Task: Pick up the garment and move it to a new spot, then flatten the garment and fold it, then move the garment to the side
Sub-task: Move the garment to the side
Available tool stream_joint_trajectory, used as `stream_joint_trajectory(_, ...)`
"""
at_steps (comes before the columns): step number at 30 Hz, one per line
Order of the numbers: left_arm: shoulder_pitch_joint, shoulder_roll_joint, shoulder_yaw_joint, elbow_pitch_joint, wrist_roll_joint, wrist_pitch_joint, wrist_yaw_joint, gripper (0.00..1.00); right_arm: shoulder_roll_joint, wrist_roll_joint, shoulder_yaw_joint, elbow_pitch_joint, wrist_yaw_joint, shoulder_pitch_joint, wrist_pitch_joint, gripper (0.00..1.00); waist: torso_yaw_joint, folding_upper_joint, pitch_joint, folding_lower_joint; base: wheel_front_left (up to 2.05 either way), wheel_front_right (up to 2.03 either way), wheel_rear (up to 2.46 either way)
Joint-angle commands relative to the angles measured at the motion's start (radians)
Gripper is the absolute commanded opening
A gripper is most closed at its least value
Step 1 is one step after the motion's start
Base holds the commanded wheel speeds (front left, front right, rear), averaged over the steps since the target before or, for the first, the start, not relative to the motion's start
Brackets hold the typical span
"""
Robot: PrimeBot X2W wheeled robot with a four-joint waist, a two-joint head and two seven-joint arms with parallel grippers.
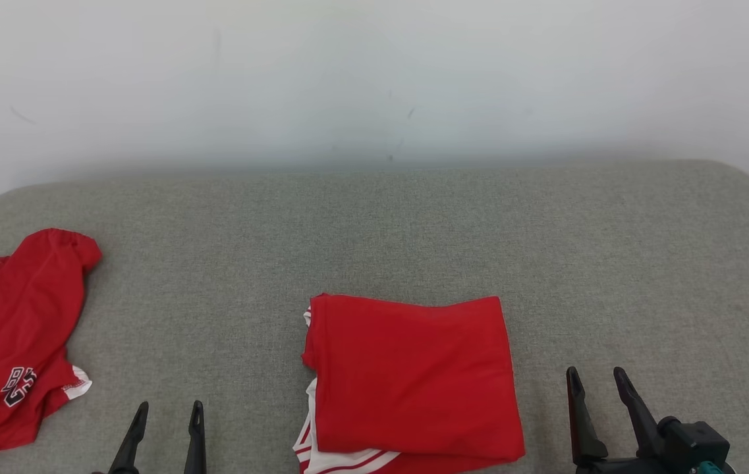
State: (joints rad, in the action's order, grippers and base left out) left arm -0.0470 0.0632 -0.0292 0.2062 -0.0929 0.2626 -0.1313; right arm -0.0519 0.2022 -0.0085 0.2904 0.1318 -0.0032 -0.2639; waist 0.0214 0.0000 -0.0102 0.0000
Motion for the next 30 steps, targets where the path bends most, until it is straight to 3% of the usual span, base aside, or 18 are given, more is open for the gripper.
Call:
stream_joint_trajectory(1,-0.012,0.002,-0.001,0.000,0.006,0.002,0.002,1.00,0.003,0.008,0.001,0.001,-0.002,0.004,-0.001,1.00,0.000,0.0000,0.000,0.0000,0.00,0.00,0.00)
stream_joint_trajectory(21,-0.013,-0.004,-0.004,-0.001,0.005,0.002,0.002,1.00,0.003,-0.007,0.007,0.017,-0.002,-0.003,-0.001,1.00,-0.006,0.0000,0.002,0.0000,0.00,0.00,0.00)
stream_joint_trajectory(30,0.005,-0.005,0.014,0.009,0.001,0.002,0.002,1.00,-0.009,-0.064,0.064,0.225,-0.002,-0.126,-0.001,1.00,-0.031,0.0000,0.002,0.0000,0.00,0.00,0.00)
